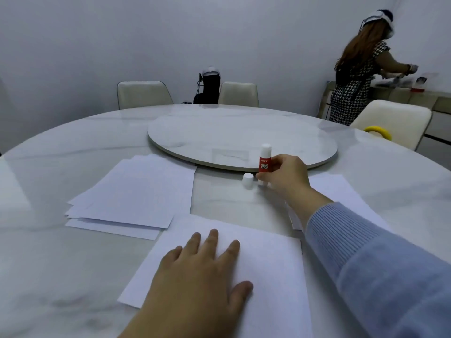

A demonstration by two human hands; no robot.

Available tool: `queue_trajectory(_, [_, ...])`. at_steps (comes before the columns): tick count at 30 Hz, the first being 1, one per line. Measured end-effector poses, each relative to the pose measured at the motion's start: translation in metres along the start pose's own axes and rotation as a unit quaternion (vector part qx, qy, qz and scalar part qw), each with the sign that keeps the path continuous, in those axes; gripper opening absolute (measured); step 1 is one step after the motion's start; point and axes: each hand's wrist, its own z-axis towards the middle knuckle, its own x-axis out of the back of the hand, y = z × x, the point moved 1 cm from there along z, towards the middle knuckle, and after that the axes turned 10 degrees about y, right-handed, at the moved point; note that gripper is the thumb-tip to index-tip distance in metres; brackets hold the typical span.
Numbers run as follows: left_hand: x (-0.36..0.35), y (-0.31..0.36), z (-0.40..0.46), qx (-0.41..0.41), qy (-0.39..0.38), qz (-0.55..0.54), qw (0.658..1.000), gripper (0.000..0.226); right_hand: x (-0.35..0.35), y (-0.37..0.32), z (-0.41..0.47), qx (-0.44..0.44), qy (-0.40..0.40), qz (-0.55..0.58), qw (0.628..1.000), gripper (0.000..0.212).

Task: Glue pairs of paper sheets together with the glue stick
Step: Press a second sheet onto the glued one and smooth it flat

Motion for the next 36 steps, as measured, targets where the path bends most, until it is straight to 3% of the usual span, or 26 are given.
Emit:
queue_trajectory(4, [0.001, 0.0, -0.001, 0.01, 0.007, 0.019, 1.0, 0.072, -0.004, 0.01, 0.004, -0.005, -0.018, -0.005, 1.0, 0.026])
queue_trajectory(5, [0.002, 0.001, -0.002, 0.013, 0.007, 0.024, 1.0, 0.072, 0.0, 0.01, 0.004, -0.011, -0.021, 0.002, 1.0, 0.031])
queue_trajectory(8, [0.004, 0.003, -0.004, 0.018, 0.01, 0.043, 0.999, 0.075, 0.032, 0.007, 0.011, -0.038, -0.022, 0.017, 0.999, 0.073])
queue_trajectory(10, [0.005, 0.006, -0.007, 0.025, 0.012, 0.056, 0.998, 0.078, 0.072, 0.003, 0.012, -0.007, -0.076, -0.046, 0.996, 0.07])
queue_trajectory(13, [0.005, 0.014, -0.013, 0.034, 0.002, 0.07, 0.997, 0.082, 0.125, 0.011, -0.008, 0.053, -0.241, -0.266, 0.932, 0.072])
queue_trajectory(15, [0.006, 0.02, -0.015, 0.038, -0.008, 0.078, 0.996, 0.084, 0.14, 0.024, -0.026, 0.081, -0.282, -0.372, 0.881, 0.076])
queue_trajectory(18, [0.007, 0.028, -0.018, 0.045, -0.007, 0.092, 0.995, 0.084, 0.146, 0.039, -0.043, 0.118, -0.259, -0.355, 0.89, 0.06])
queue_trajectory(22, [0.006, 0.032, -0.021, 0.05, 0.007, 0.098, 0.994, 0.082, 0.151, 0.048, -0.053, 0.148, -0.218, -0.278, 0.924, 0.012])
queue_trajectory(23, [0.006, 0.032, -0.021, 0.048, 0.009, 0.098, 0.994, 0.081, 0.151, 0.05, -0.056, 0.153, -0.204, -0.262, 0.931, 0.009])
queue_trajectory(27, [0.005, 0.03, -0.023, 0.031, 0.023, 0.093, 0.995, 0.075, 0.148, 0.051, -0.062, 0.163, -0.118, -0.227, 0.953, 0.019])
queue_trajectory(34, [0.0, 0.025, -0.022, 0.016, 0.043, 0.06, 0.997, 0.067, 0.151, 0.047, -0.06, 0.037, -0.044, -0.077, 0.995, 0.019])
queue_trajectory(36, [0.0, 0.025, -0.02, 0.018, 0.05, 0.059, 0.997, 0.066, 0.157, 0.043, -0.057, 0.062, 0.002, -0.056, 0.996, 0.02])
